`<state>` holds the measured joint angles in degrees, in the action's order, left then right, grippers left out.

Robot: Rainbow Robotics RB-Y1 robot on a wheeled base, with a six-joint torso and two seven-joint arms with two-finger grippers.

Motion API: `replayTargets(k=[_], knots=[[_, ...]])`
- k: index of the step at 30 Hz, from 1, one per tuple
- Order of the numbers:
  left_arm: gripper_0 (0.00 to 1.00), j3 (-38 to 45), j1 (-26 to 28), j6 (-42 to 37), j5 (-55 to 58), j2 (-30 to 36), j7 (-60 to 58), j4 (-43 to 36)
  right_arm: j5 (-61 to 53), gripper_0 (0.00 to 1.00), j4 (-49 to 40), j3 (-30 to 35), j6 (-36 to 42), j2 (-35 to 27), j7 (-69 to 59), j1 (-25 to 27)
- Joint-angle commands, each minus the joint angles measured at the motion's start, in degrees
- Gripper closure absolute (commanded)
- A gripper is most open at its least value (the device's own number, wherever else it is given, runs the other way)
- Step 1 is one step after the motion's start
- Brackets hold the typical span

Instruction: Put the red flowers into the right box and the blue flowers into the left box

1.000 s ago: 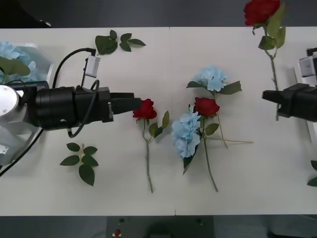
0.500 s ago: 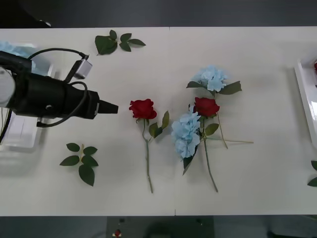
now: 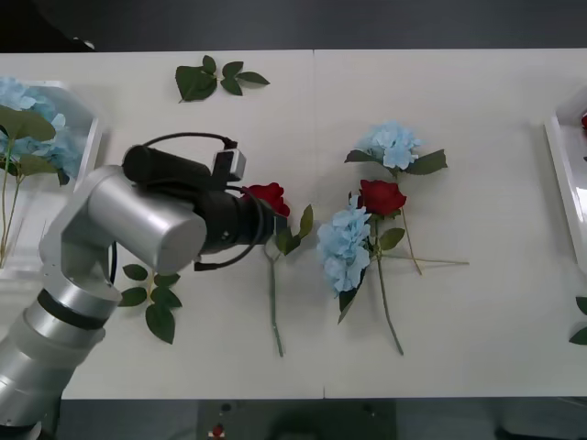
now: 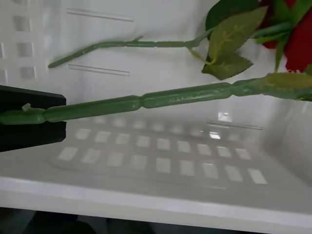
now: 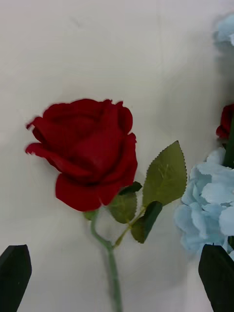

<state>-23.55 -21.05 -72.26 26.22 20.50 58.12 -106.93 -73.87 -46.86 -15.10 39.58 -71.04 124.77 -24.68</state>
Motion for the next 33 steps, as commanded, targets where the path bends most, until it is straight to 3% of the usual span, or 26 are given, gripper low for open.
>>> replayTargets(k=[1,5,6,7,8,10,14,18,25,29,33], knots=[[0.0,-2.1,-1.2,4.1,-4.6,0.1,2.5,2.6,3.6,1.0,2.2,-0.1,-3.5,1.8,-2.3,-0.8],[0.0,-5.3,-1.2,8.2,-9.9,0.1,2.1,6.1,5.5,0.98,2.7,-1.0,-4.3,2.3,-2.3,-0.8],[0.0,-5.6,-1.3,9.2,-10.5,0.1,2.0,7.1,5.4,0.89,2.7,-1.2,-4.3,2.3,-2.3,-0.8],[0.0,-5.9,-1.3,10.8,-11.0,-0.1,2.0,8.7,5.5,0.67,2.7,-1.3,-4.3,2.3,-2.2,-0.8],[0.0,-5.9,-1.3,11.4,-11.1,-0.1,2.1,9.3,5.5,0.6,2.7,-1.3,-4.3,2.3,-2.2,-0.8],[0.0,-5.9,-1.6,13.5,-11.6,-0.6,2.2,11.3,5.4,0.34,2.7,-1.3,-4.3,2.3,-2.0,-1.0],[0.0,-5.9,-2.2,14.0,-13.0,-1.2,2.3,12.6,5.0,0.14,2.2,-1.3,-1.3,2.3,-1.7,-2.2],[0.0,-5.9,-2.9,14.0,-13.3,-1.3,2.5,13.1,4.3,0.06,1.0,-1.3,5.9,2.3,-2.2,-5.4],[0.0,-6.0,-4.0,17.1,-13.3,-1.9,3.2,16.9,3.4,0.06,-5.2,-1.3,20.7,2.2,-11.2,-11.2],[0.0,-5.9,-5.3,17.9,-13.4,-2.7,3.4,19.4,4.1,0.05,-12.5,-1.3,26.7,2.3,-20.1,-12.2],[0.04,-5.9,-5.9,17.9,-15.2,-3.7,3.1,20.4,5.1,0.05,-26.2,-3.3,31.5,1.8,-32.4,-12.3]])
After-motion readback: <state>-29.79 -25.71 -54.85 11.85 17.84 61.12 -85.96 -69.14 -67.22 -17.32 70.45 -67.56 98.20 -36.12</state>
